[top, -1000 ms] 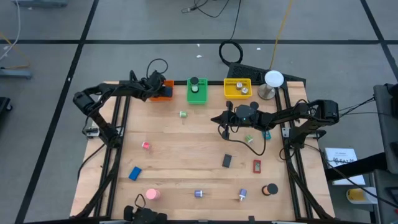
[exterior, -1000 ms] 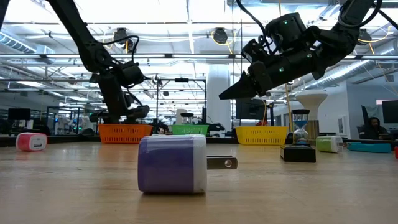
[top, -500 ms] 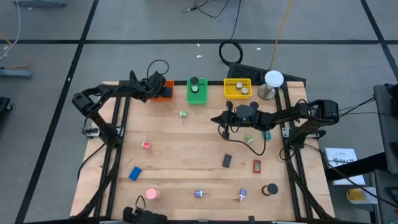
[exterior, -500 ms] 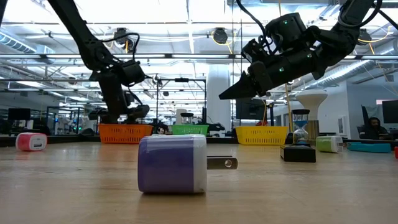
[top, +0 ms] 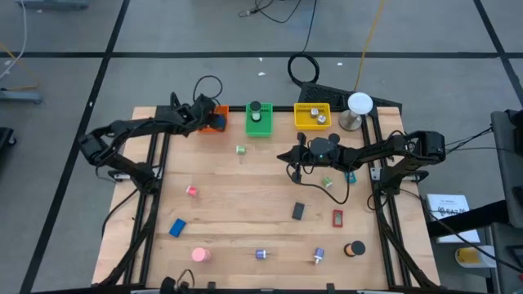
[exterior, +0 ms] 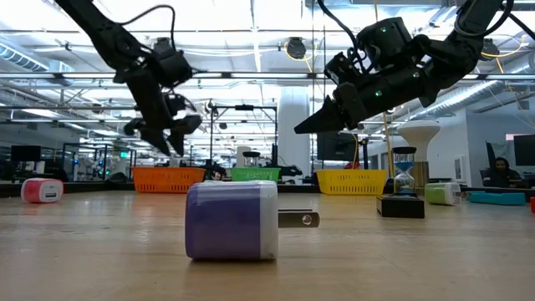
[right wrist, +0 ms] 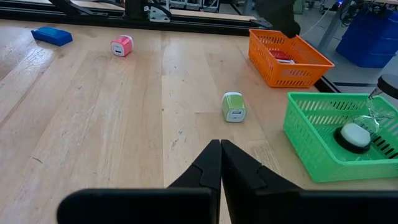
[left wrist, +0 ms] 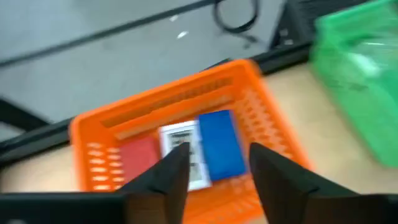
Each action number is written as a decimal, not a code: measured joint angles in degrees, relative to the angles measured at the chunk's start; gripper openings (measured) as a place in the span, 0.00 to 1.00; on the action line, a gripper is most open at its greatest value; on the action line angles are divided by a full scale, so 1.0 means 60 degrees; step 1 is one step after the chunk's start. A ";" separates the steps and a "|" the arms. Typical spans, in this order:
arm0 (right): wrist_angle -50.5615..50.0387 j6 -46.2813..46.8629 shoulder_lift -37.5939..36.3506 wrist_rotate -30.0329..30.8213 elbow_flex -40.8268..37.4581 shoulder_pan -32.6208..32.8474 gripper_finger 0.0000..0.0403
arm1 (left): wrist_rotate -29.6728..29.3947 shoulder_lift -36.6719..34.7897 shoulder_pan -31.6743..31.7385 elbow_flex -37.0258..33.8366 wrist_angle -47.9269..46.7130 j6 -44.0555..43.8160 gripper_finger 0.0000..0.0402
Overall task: Pick & Place Office items
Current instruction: Put the pink charger adapter into the yellow bin
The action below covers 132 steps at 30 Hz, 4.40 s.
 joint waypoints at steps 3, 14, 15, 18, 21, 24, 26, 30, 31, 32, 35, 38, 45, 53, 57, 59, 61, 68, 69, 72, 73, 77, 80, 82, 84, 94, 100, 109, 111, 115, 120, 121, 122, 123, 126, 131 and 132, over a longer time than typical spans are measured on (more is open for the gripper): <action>0.0004 0.0000 0.0000 0.0000 0.0000 0.0000 0.00 | -0.0027 -0.0308 -0.0684 -0.0425 0.1070 0.0590 0.29; 0.0043 0.0048 0.0000 0.0077 0.0000 -0.0007 0.00 | 0.1993 -0.0710 -0.2643 -0.3361 0.8293 0.2807 0.01; 0.0078 0.0040 0.0000 0.0084 -0.0003 -0.0007 0.00 | 0.2261 -0.0710 -0.2724 -0.3589 0.8799 0.2962 0.01; 0.0279 0.0036 0.0000 0.0089 -0.0004 -0.0007 0.00 | 0.2935 -0.0710 -0.2945 -0.4118 0.9938 0.3044 0.05; 0.0384 0.0036 0.0000 0.0055 -0.0004 -0.0007 0.01 | 0.3415 -0.0717 -0.3165 -0.4276 1.0208 0.2927 0.07; 0.0386 0.0036 0.0000 0.0051 -0.0004 -0.0007 0.01 | 0.3565 -0.0713 -0.3453 -0.4280 1.0058 0.2479 0.07; 0.0388 0.0036 0.0000 0.0048 -0.0004 -0.0007 0.01 | 0.3565 -0.0713 -0.3684 -0.4280 1.0058 0.2349 0.06; 0.0397 0.0036 0.0000 0.0047 -0.0004 -0.0004 0.01 | 0.3496 -0.0713 -0.4095 -0.4260 1.0066 0.2115 0.02; 0.0394 0.0036 0.0000 0.0047 -0.0004 -0.0004 0.01 | 0.3499 -0.0710 -0.4190 -0.4214 1.0062 0.2055 0.01; 0.0397 0.0036 0.0000 0.0047 -0.0004 -0.0004 0.01 | 0.3496 -0.0710 -0.4282 -0.4160 1.0068 0.1984 0.01; 0.0397 0.0036 0.0000 0.0047 -0.0004 -0.0004 0.01 | 0.3514 -0.0710 -0.4548 -0.3948 0.9999 0.1629 0.02; 0.0397 0.0036 0.0000 0.0045 -0.0004 -0.0004 0.01 | 0.3509 -0.0710 -0.4809 -0.3607 0.9207 0.1357 0.04; 0.0396 0.0036 -0.0001 0.0044 -0.0004 -0.0004 0.01 | 0.3490 -0.0735 -0.5410 -0.2290 0.5950 0.1689 0.01; 0.0393 0.0036 0.0000 0.0044 -0.0004 -0.0004 0.01 | 0.3485 -0.0739 -0.6062 -0.1045 0.4129 0.1977 0.05; 0.0393 0.0036 0.0000 0.0044 -0.0004 -0.0004 0.01 | 0.3487 -0.0739 -0.6442 -0.0753 0.3441 0.2200 0.04; 0.0393 0.0037 0.0000 0.0041 -0.0004 -0.0004 0.01 | 0.3485 -0.0739 -0.6599 -0.0638 0.2953 0.2205 0.03; 0.0392 0.0038 0.0000 0.0044 -0.0004 -0.0004 0.01 | 0.3486 -0.0739 -0.6697 -0.0554 0.2419 0.2162 0.01; 0.0390 0.0037 0.0000 0.0040 -0.0004 -0.0004 0.01 | 0.3478 -0.0742 -0.6912 -0.0513 0.0782 0.1183 0.04; 0.0390 0.0040 0.0000 0.0040 -0.0004 -0.0004 0.01 | 0.3478 -0.0742 -0.6945 -0.0513 0.0521 0.1072 0.05; 0.0390 0.0040 0.0000 0.0040 -0.0004 -0.0004 0.01 | 0.3475 -0.0742 -0.7011 -0.0513 -0.0146 0.0703 0.09; 0.0390 0.0039 0.0000 0.0040 -0.0004 -0.0004 0.01 | 0.3475 -0.0742 -0.7017 -0.0513 -0.0343 0.0611 0.10; 0.0390 0.0039 0.0000 0.0040 -0.0004 -0.0004 0.01 | 0.3487 -0.0742 -0.7017 -0.0513 -0.1108 0.0171 0.17; 0.0390 0.0037 0.0000 0.0041 -0.0004 -0.0004 0.01 | 0.3492 -0.0742 -0.7017 -0.0513 -0.1888 -0.0157 0.23; 0.0390 0.0040 0.0000 0.0040 -0.0004 -0.0004 0.01 | 0.3500 -0.0742 -0.7017 -0.0513 -0.2469 -0.0508 0.28; 0.0390 0.0040 0.0000 0.0040 -0.0004 -0.0004 0.01 | 0.3533 -0.0742 -0.7017 -0.0513 -0.3063 -0.1023 0.34; 0.0386 0.0039 -0.0001 0.0040 -0.0004 0.0000 0.01 | 0.4433 -0.0742 -0.7466 -0.0513 -0.6148 -0.6045 0.57; 0.0386 0.0038 0.0000 0.0042 -0.0004 -0.0002 0.01 | 0.3784 -0.0742 -0.8031 -0.0514 -0.7355 -0.8028 0.61; 0.0382 0.0040 0.0000 0.0040 -0.0004 -0.0003 0.01 | 0.3442 -0.0742 -0.8226 -0.0513 -0.8280 -0.8667 0.61; 0.0382 0.0040 0.0000 0.0044 -0.0004 0.0000 0.01 | 0.3385 -0.0742 -0.8219 -0.0515 -0.8757 -0.8804 0.61; 0.0382 0.0040 0.0000 0.0040 -0.0004 -0.0002 0.01 | 0.3048 -0.0742 -0.8226 -0.0517 -0.9328 -0.8751 0.61; 0.0382 0.0040 0.0000 0.0040 -0.0004 -0.0003 0.01 | 0.2546 -0.0742 -0.8182 -0.0517 -0.9376 -0.8221 0.61; 0.0382 0.0040 0.0000 0.0040 -0.0004 0.0000 0.01 | 0.2545 -0.0742 -0.8164 -0.0517 -0.9369 -0.8110 0.61; 0.0382 0.0040 0.0000 0.0040 -0.0004 0.0000 0.01 | 0.2549 -0.0728 -0.8150 -0.0517 -0.9373 -0.8008 0.61; 0.0382 0.0040 0.0000 0.0042 -0.0004 -0.0003 0.01 | 0.2549 -0.0725 -0.8129 -0.0517 -0.9370 -0.7962 0.61; 0.0382 0.0040 0.0000 0.0043 -0.0004 -0.0004 0.01 | 0.2545 -0.0724 -0.8117 -0.0609 -0.9347 -0.7935 0.61; 0.0382 0.0040 0.0000 0.0040 -0.0004 0.0000 0.01 | 0.2691 -0.0724 -0.8117 -0.0967 -0.9162 -0.8032 0.61; 0.0382 0.0040 0.0000 0.0043 -0.0004 0.0000 0.01 | 0.2702 -0.0720 -0.8117 -0.1059 -0.9020 -0.8032 0.61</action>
